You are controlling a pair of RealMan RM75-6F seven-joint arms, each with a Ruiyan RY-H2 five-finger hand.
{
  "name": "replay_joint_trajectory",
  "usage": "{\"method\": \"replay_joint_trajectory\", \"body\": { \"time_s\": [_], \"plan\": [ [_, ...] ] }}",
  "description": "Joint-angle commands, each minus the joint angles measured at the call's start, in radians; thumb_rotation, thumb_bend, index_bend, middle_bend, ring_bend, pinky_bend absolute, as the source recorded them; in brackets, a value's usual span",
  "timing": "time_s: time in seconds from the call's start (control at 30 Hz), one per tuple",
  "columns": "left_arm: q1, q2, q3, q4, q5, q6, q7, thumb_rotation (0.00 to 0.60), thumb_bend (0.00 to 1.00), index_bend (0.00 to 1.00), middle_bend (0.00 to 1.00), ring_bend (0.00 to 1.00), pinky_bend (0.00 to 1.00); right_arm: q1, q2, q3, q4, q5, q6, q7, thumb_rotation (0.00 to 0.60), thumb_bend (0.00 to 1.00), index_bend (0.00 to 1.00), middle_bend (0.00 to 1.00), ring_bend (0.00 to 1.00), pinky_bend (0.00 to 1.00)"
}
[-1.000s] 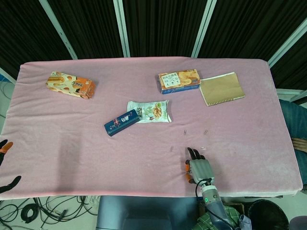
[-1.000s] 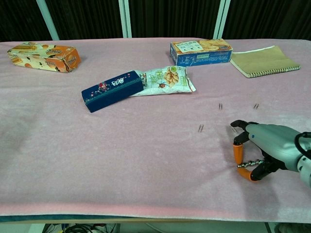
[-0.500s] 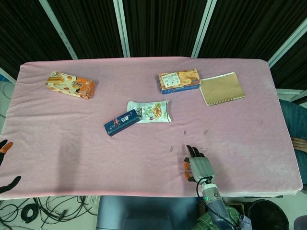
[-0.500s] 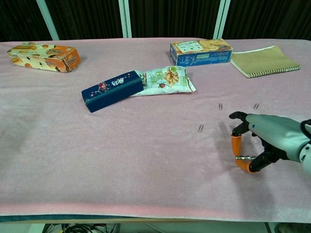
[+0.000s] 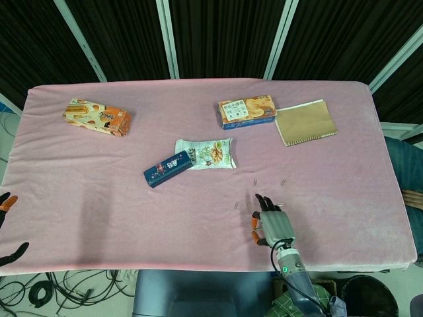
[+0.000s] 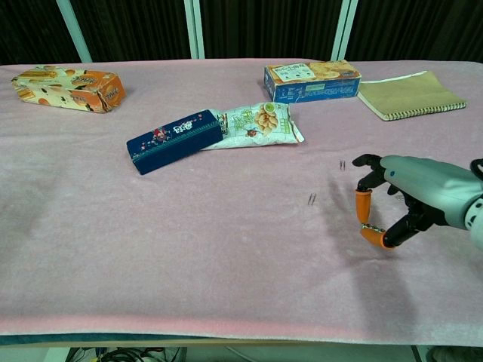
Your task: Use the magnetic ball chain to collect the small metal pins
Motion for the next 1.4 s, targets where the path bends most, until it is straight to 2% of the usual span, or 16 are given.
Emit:
{"method": "replay_joint_trajectory", "body": {
  "time_s": [0.03, 0.53, 1.2, 1.4],
  "plan": [
    [0.000, 0.001, 0.000, 0.000, -0.001, 0.001, -0.001, 0.600, 0.22, 0.06, 0.02, 0.00, 0.00, 0.006, 0.004, 0.007, -0.012, 0.006, -0.001, 0.001, 0.600, 0.33, 0.59, 0.00, 0.02, 0.20],
    [0.003, 0.003, -0.001, 0.001, 0.000, 0.006, -0.010, 0.600, 0.22, 0.07, 0.02, 0.00, 0.00, 0.055, 0.001, 0.088, -0.077, 0.072, -0.018, 0.032, 0.600, 0.37, 0.60, 0.00, 0.02, 0.20],
    [0.004, 0.005, -0.004, 0.003, -0.004, 0.008, -0.016, 0.600, 0.22, 0.07, 0.02, 0.00, 0.00, 0.170, -0.006, 0.248, -0.067, 0.272, -0.046, 0.047, 0.600, 0.37, 0.60, 0.00, 0.02, 0.20],
    [0.006, 0.005, -0.006, 0.004, -0.008, 0.012, -0.016, 0.600, 0.22, 0.07, 0.02, 0.00, 0.00, 0.196, 0.007, 0.268, -0.044, 0.350, -0.065, 0.052, 0.600, 0.37, 0.60, 0.00, 0.02, 0.20]
  ]
}}
